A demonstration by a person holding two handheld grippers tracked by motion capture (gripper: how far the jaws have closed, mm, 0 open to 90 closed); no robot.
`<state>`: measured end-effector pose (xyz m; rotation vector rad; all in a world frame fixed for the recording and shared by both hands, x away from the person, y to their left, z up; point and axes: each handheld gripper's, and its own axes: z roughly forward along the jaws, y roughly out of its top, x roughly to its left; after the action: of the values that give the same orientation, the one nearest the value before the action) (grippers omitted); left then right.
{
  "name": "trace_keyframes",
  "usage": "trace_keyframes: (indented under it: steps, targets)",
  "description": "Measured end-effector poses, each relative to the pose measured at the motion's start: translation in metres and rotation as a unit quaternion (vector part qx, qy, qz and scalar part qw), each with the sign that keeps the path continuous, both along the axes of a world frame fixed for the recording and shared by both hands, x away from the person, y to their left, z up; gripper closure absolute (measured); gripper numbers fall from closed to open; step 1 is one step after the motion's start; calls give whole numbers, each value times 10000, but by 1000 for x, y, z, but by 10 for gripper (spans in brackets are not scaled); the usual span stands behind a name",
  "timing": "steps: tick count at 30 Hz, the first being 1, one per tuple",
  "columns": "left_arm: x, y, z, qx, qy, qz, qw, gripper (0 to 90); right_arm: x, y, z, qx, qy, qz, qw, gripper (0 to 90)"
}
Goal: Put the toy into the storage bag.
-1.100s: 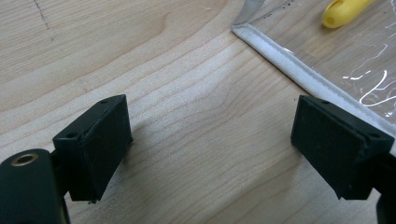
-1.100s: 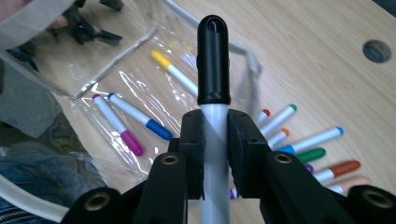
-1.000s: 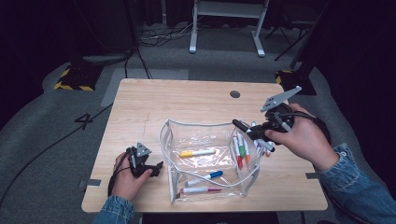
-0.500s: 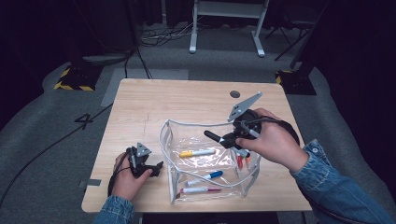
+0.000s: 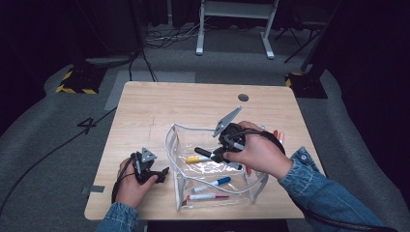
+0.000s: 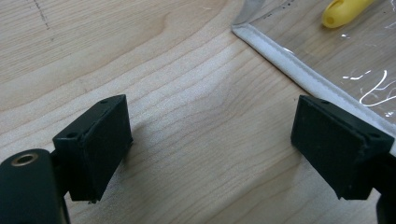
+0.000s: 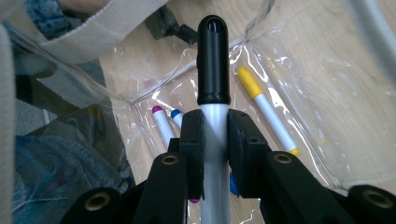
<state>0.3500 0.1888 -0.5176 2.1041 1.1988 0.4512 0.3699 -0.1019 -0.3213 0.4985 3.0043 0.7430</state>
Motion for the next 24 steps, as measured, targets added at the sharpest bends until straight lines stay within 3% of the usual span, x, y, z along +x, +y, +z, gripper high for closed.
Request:
trace_keyframes:
  steps: [12,24]
  targets:
    - [0,0,0,-3,-1,1,10000,126,3,18,-34,-465,208,167,9986,772]
    - [0,0,0,4,3,1,10000,126,-4,29,-63,-991,173,558,9934,772]
